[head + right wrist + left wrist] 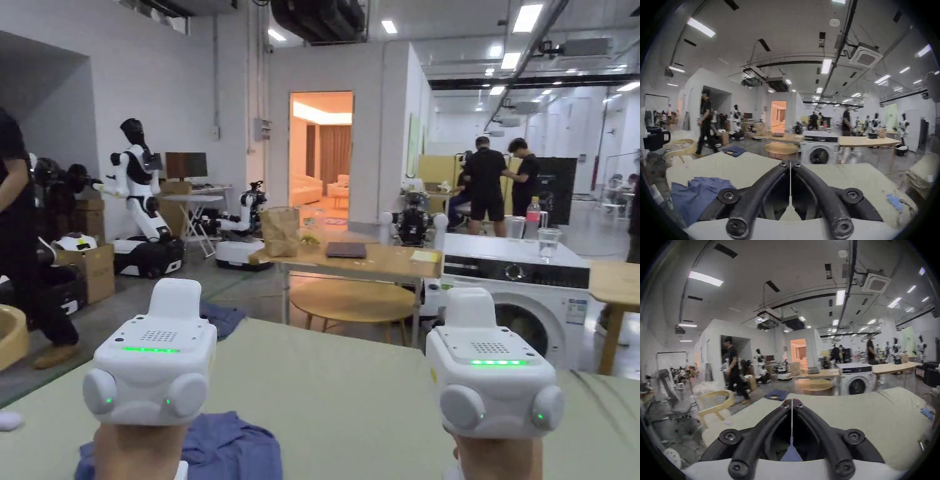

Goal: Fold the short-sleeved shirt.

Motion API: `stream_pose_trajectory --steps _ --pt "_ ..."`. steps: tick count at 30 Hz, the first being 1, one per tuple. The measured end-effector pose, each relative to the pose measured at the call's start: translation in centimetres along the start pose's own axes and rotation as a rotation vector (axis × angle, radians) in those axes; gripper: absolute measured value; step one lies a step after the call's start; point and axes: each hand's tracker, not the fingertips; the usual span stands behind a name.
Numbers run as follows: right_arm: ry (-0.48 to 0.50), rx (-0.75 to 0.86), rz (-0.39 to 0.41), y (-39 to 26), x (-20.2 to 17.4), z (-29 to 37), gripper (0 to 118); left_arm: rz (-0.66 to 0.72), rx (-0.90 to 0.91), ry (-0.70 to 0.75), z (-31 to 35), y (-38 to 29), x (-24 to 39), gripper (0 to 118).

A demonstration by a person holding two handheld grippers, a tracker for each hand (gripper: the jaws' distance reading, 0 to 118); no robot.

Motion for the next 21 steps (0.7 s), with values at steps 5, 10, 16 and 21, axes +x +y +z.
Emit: stream_pose_trajectory --steps 5,10,16,21 --pt "0.180 -0.035 -0.017 -3.1 -7.9 -0.6 0 -0.004 -0.101 0.177 0.1 -3.2 -8.4 0" --pt "0.218 -0.062 -0.006 -5.6 -9.7 -1.7 0 -0.028 -0.298 0.105 -4.2 -7.3 -9.1 0" --pt "0.225 -0.099 0.061 -8.6 -9.3 -3.9 0 0.056 -0.655 -0.221 -14.5 -14.0 -4.5 117" --pt "0.192 -0.127 0.109 -11.4 -7.7 -5.0 0 0.047 -0.774 -0.292 -22.2 -20.9 2.4 116"
